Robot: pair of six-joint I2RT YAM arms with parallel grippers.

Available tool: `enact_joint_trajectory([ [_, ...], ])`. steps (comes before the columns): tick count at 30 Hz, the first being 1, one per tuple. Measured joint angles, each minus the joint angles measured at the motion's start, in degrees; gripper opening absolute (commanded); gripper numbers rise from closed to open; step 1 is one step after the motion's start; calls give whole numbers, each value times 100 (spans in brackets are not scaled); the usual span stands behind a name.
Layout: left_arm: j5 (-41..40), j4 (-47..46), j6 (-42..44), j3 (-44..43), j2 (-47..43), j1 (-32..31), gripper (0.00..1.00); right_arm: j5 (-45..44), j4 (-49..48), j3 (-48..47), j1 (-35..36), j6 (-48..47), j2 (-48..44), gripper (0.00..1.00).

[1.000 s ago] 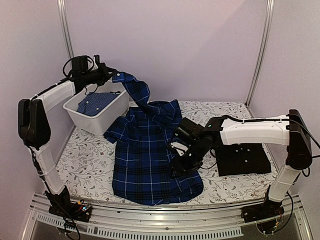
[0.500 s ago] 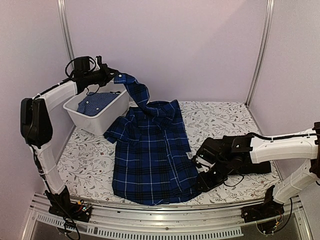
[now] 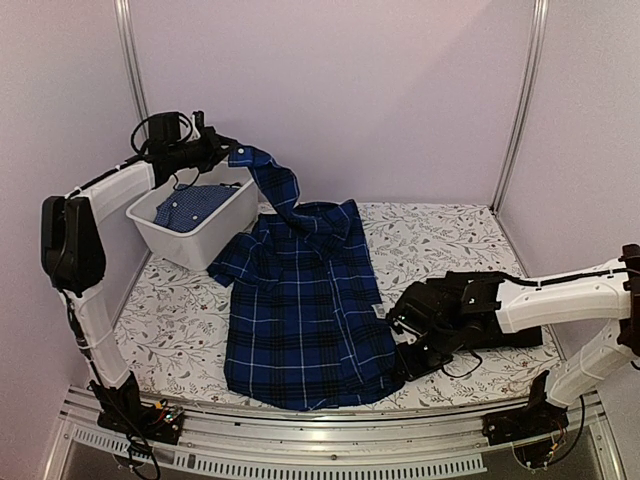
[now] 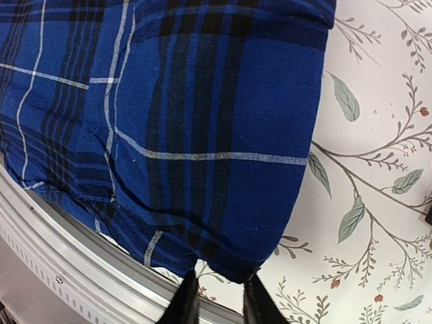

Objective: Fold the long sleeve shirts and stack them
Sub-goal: Pass from the left arm to the right

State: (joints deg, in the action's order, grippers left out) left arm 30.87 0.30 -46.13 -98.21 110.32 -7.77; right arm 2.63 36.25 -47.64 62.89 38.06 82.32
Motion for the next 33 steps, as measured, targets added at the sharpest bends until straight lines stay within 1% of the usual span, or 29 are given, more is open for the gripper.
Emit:
enact_joint_trajectory([
  [2,2,0,-2,-20,9,0,0,-46,-31,0,68,15,90,4],
  [3,4,0,-4,-37,24,0,0,-59,-28,0,107,33,131,1],
  [10,44,2,-52,-258,225,-2,0,-37,-13,44,448,116,216,0],
  [11,46,2,-59,-286,258,-4,0,-37,-4,70,466,125,216,2],
  [12,52,0,-66,-319,291,-7,0,-39,9,92,474,140,216,7],
  [13,63,2,-72,-352,323,-9,0,-42,28,98,474,166,216,14],
  [14,72,13,-81,-374,345,-13,0,-59,66,98,481,173,216,26],
  [15,79,50,-87,-404,365,-20,0,-94,94,96,481,216,214,33],
  [16,87,81,-90,-415,374,-24,0,-175,146,81,483,232,214,36],
  [21,127,146,-94,-446,374,-57,0,-656,415,-173,476,326,225,38],
  [25,155,157,-94,-472,374,-68,0,-935,442,-461,470,330,498,37],
  [28,170,175,-101,-481,374,-70,0,-1161,472,-560,470,319,721,33],
  [33,177,179,-114,-485,376,-70,0,-1362,540,-654,472,232,861,11],
])
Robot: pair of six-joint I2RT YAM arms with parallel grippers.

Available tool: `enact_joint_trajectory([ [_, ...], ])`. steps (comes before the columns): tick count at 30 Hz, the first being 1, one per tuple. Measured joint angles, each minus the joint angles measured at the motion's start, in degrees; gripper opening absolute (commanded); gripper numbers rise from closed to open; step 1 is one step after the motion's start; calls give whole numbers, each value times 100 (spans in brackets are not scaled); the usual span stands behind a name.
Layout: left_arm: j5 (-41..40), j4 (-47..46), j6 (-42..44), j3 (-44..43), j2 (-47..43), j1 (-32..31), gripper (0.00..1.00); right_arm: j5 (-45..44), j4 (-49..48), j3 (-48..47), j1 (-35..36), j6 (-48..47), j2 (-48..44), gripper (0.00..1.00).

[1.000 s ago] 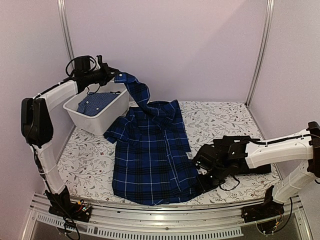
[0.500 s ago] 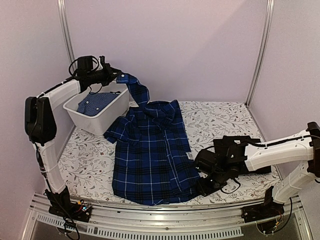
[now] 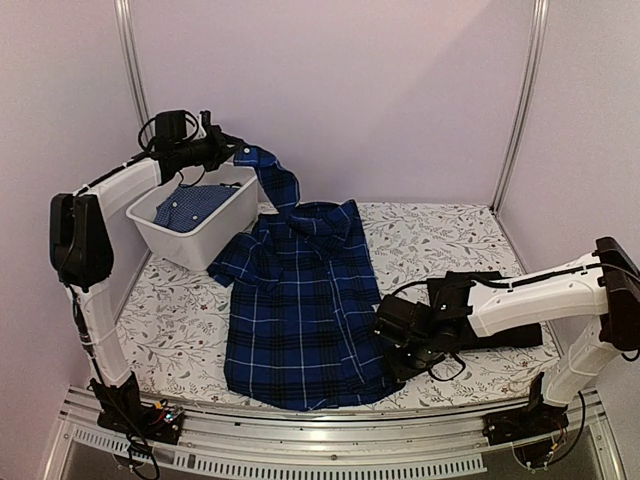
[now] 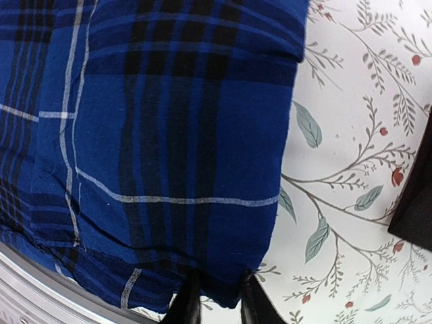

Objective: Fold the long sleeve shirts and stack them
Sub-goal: Pass from the left arm to the right

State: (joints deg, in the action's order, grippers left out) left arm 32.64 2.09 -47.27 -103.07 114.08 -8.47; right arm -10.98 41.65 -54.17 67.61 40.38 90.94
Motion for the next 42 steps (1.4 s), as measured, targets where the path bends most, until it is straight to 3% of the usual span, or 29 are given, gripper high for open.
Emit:
enact_joint_trajectory([
  [4,2,2,-15,-17,0,0,0,15,-13,-2,55,-90,7,1],
  [10,28,11,-39,-79,17,-4,0,219,-83,74,376,-133,-11,1],
  [11,42,13,-39,-107,28,-4,0,256,-109,131,407,-122,-22,4],
  [14,136,15,-31,-184,50,-4,0,332,-138,343,437,-70,-107,34],
  [18,455,4,72,-269,72,-4,0,356,-81,341,391,-22,-238,54],
  [24,1165,-225,227,162,-94,-83,0,378,-61,-140,-302,-162,-595,63],
  [27,1274,-376,87,1174,-570,-339,0,468,-256,-415,-1001,-280,-813,66],
  [32,1165,-769,-433,2542,-1366,-1274,0,1067,-1027,-890,-1897,-457,-857,79],
  [36,922,-1499,-1056,3228,-1932,-1849,0,1703,-1895,-1543,-2006,-431,-544,80],
  [42,468,-2297,-1974,3856,-2173,-2006,0,2142,-2903,-2610,-2000,-568,212,79],
])
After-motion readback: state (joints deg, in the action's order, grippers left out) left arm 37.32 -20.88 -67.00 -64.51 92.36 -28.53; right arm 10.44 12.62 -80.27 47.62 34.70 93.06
